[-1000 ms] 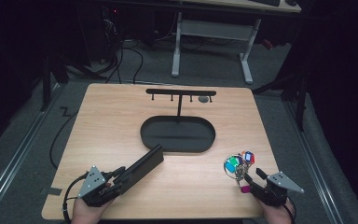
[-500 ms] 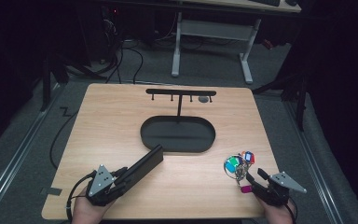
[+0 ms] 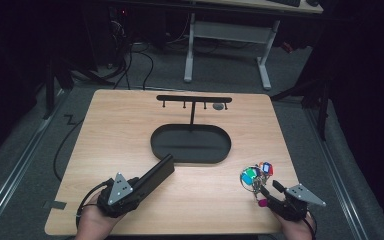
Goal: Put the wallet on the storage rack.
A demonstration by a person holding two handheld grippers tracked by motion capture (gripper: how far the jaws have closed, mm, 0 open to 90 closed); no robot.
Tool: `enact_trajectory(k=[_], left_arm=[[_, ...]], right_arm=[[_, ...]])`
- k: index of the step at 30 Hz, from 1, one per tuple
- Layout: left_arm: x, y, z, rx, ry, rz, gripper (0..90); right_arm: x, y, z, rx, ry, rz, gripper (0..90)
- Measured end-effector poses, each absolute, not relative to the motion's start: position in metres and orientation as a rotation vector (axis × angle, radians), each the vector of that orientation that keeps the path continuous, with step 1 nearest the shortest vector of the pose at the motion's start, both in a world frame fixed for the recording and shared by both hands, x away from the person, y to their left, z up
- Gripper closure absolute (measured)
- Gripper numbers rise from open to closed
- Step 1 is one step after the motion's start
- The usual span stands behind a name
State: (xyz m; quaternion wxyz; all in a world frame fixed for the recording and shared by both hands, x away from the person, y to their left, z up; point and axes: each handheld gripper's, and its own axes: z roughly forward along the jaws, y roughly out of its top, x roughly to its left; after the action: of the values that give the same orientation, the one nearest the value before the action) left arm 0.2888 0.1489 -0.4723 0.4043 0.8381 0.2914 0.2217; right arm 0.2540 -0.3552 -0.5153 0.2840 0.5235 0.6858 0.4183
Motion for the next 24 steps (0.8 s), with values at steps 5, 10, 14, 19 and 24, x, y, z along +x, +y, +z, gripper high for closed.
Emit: enact_trajectory(k=[5,10,14,19,24], left_arm=[[0.293,0.145,-0.466,2.157,0.754,0.548,57.5],[0.298,0.142,-0.462,2.229,0.808,0.501,63.3],[0.304,0.14,-0.456,2.281,0.828,0.459,64.6],[0.311,0.131,-0.455,2.387,0.802,0.475,62.4],[0.317,0.125,-0.449,2.448,0.834,0.422,63.5]], right_arm=[[0.255,-0.356,-0.515,1.411,1.834,1.144,45.4],[0.253,-0.359,-0.512,1.402,1.822,1.166,45.4],[0.253,-0.362,-0.511,1.405,1.813,1.177,45.4],[0.253,-0.362,-0.51,1.405,1.808,1.185,45.4],[0.252,-0.362,-0.51,1.403,1.807,1.188,45.4]])
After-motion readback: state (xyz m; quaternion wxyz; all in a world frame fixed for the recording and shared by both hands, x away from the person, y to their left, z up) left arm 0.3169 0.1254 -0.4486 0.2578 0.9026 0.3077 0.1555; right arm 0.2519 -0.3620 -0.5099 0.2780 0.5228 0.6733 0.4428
